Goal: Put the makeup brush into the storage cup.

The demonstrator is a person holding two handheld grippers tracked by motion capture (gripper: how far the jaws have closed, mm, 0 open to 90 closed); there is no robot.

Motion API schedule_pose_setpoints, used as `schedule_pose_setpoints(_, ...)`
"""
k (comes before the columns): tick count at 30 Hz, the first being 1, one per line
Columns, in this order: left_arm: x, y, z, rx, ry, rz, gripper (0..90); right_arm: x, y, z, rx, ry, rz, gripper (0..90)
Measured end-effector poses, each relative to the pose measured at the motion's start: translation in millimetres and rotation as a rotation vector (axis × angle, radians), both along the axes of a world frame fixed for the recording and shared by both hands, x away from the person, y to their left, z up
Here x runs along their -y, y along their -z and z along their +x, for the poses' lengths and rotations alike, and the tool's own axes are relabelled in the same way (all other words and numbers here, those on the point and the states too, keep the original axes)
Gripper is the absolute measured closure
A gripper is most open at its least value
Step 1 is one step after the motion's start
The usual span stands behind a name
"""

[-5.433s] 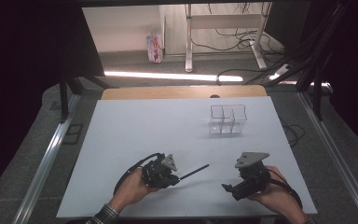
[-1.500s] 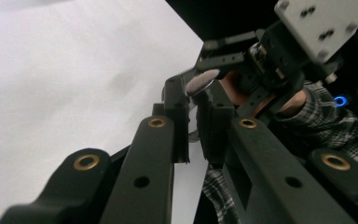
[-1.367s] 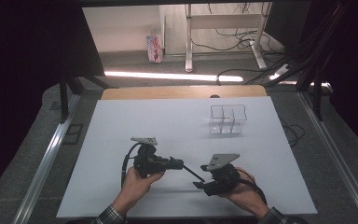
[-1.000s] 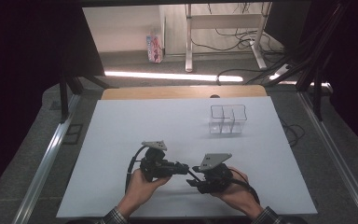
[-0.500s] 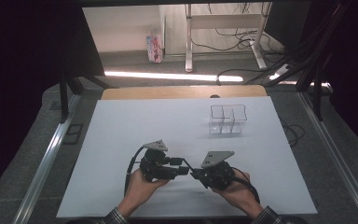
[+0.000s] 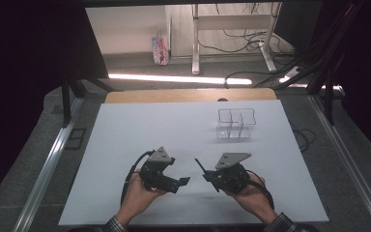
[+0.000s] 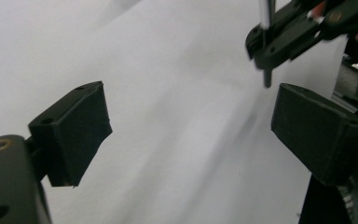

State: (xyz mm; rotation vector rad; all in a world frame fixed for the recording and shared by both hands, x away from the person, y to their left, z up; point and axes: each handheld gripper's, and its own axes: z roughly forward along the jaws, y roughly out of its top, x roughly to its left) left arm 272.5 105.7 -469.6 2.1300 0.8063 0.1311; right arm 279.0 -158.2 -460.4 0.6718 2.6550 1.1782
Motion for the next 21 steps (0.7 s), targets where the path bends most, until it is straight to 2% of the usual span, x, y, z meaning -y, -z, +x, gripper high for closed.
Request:
schedule_pose_setpoints(9,-12.7,1.1,-4.3,-0.003,-0.035,0.004,5.3,8.0,-2.7,1.0,0.014,0.011,-0.003,83.8)
schedule_pose_setpoints(10,-13.7,1.3,-4.7,-0.005,-0.027,0.005,5.1,8.7,-3.3,0.7,0.018,0.011,-0.001,83.7)
schedule_pose_setpoints(14,-17.3,1.3,-7.9,0.004,-0.035,0.025,4.4,10.8,-4.9,-0.2,0.025,0.002,0.003,83.5)
schedule_pose_setpoints(21,-31.3,3.9,-12.4,-0.002,-0.073,0.004,3.6,16.9,-7.9,1.5,0.035,0.016,0.009,83.6)
